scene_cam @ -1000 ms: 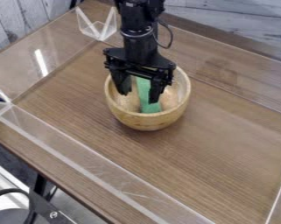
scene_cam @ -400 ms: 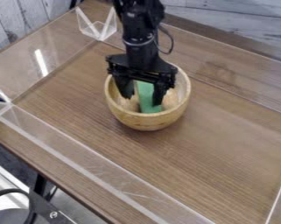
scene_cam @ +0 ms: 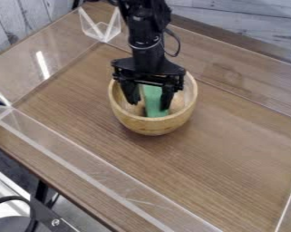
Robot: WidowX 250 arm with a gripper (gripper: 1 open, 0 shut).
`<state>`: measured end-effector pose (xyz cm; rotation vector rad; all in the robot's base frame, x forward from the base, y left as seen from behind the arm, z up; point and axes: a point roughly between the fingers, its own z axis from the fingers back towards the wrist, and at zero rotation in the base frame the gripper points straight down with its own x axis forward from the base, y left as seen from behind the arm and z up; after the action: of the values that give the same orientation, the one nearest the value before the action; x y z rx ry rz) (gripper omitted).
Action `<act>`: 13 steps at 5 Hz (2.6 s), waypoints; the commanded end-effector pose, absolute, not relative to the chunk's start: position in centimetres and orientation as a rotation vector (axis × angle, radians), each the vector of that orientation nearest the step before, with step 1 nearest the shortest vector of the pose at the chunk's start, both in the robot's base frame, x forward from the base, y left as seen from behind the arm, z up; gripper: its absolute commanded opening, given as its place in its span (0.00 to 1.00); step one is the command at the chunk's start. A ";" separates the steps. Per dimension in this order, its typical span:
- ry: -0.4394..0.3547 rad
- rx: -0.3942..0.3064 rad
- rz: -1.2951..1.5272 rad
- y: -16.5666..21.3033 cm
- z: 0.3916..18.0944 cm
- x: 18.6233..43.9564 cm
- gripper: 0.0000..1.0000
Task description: Remove the green block from inside the brown bowl and put it on the table
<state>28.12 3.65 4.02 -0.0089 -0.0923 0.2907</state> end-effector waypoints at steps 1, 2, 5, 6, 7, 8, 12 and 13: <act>-0.066 -0.003 0.294 3.4 2.9 27.8 1.00; -0.057 -0.022 0.316 3.6 3.7 27.8 1.00; 0.029 -0.052 0.371 4.7 5.5 28.2 1.00; 0.068 -0.087 0.401 5.1 5.3 28.7 1.00; 0.105 -0.123 0.429 5.6 5.3 29.1 1.00; 0.111 -0.112 0.440 5.5 4.9 29.1 1.00; 0.162 -0.141 0.469 5.7 4.6 28.7 1.00; 0.174 -0.136 0.503 6.0 5.3 28.4 1.00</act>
<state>27.33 5.18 3.11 -0.1412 0.2625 0.4979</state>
